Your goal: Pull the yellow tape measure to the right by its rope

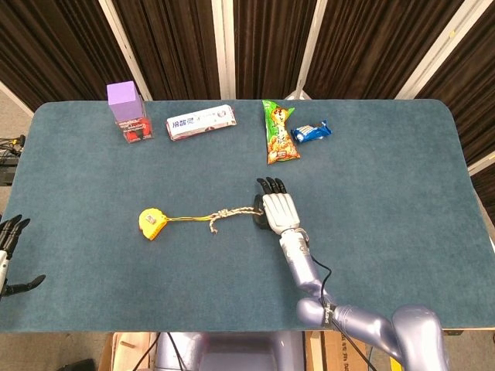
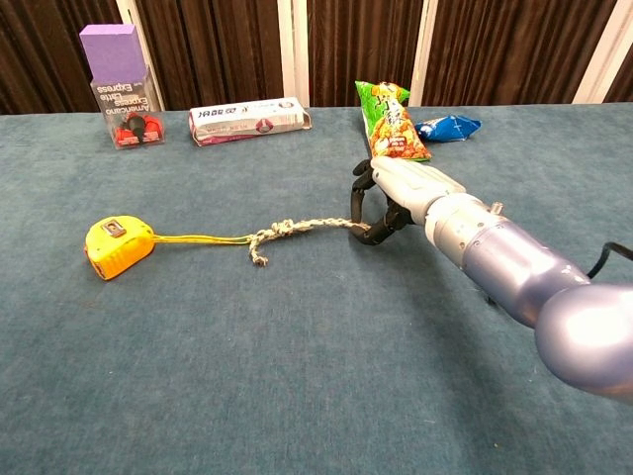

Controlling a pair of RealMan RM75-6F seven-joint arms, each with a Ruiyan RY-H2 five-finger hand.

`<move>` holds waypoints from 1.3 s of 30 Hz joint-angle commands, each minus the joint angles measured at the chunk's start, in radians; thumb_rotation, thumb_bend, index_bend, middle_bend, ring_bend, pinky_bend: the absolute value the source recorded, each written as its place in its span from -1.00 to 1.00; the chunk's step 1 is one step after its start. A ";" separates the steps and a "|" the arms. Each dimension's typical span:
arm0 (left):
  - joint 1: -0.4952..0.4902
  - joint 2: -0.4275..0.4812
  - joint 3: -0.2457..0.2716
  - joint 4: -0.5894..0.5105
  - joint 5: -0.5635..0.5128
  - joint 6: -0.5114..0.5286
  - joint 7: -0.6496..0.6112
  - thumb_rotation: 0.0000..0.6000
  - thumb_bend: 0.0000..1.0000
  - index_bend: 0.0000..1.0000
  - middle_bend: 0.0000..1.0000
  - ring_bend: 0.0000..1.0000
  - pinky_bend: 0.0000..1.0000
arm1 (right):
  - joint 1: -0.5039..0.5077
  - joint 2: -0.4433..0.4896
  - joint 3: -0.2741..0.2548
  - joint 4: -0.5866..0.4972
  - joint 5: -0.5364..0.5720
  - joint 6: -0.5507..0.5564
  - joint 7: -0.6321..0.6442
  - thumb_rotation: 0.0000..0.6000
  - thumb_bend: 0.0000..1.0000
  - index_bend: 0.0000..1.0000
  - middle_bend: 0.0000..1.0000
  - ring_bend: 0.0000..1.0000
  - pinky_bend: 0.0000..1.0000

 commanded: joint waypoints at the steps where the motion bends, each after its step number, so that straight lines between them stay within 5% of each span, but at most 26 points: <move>1: 0.000 0.000 0.000 0.000 0.000 0.000 0.000 1.00 -1.00 -1.00 -1.00 -1.00 -1.00 | -0.001 0.000 0.000 0.000 0.002 0.000 -0.002 1.00 -0.06 0.23 -0.73 -1.00 -1.00; 18: 0.000 -0.001 -0.001 0.001 0.003 0.003 0.001 1.00 -1.00 -1.00 -1.00 -1.00 -1.00 | -0.029 0.062 -0.002 -0.106 -0.017 0.042 -0.013 1.00 -0.05 0.34 -0.71 -1.00 -1.00; 39: 0.005 -0.009 -0.001 0.003 0.017 0.023 0.024 1.00 -1.00 -1.00 -1.00 -1.00 -1.00 | -0.171 0.362 -0.017 -0.420 -0.006 0.160 -0.048 1.00 -0.05 0.38 -0.71 -1.00 -1.00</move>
